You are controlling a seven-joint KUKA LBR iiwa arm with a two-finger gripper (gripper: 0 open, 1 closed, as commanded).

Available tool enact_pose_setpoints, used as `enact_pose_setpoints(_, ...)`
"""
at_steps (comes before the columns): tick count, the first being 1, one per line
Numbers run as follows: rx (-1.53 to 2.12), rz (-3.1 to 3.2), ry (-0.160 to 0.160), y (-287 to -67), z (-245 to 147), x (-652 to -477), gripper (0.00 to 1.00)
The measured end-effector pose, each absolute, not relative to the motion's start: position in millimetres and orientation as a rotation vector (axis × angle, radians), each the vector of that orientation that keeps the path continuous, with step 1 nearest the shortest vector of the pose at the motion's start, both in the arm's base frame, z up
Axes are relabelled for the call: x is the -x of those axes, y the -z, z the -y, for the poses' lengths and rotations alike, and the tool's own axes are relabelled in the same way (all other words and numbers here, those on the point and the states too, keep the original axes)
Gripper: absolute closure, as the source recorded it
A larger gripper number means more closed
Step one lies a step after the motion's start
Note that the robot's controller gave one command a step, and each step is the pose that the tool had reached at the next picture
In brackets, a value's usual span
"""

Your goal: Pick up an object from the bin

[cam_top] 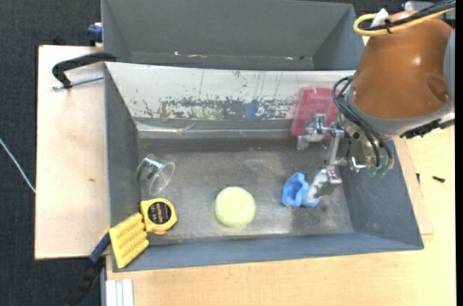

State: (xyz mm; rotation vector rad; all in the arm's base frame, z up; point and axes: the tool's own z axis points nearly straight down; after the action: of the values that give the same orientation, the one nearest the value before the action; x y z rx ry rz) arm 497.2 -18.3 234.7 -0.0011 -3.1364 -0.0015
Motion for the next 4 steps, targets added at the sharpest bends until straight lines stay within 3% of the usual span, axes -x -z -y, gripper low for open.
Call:
enact_pose_setpoints(1, 0.000, 3.144, 0.001, -238.2, 18.3, -498.7, 0.00)
enact_pose_setpoints(4, -0.004, 3.144, 0.002, -77.5, 15.0, -529.1, 0.00)
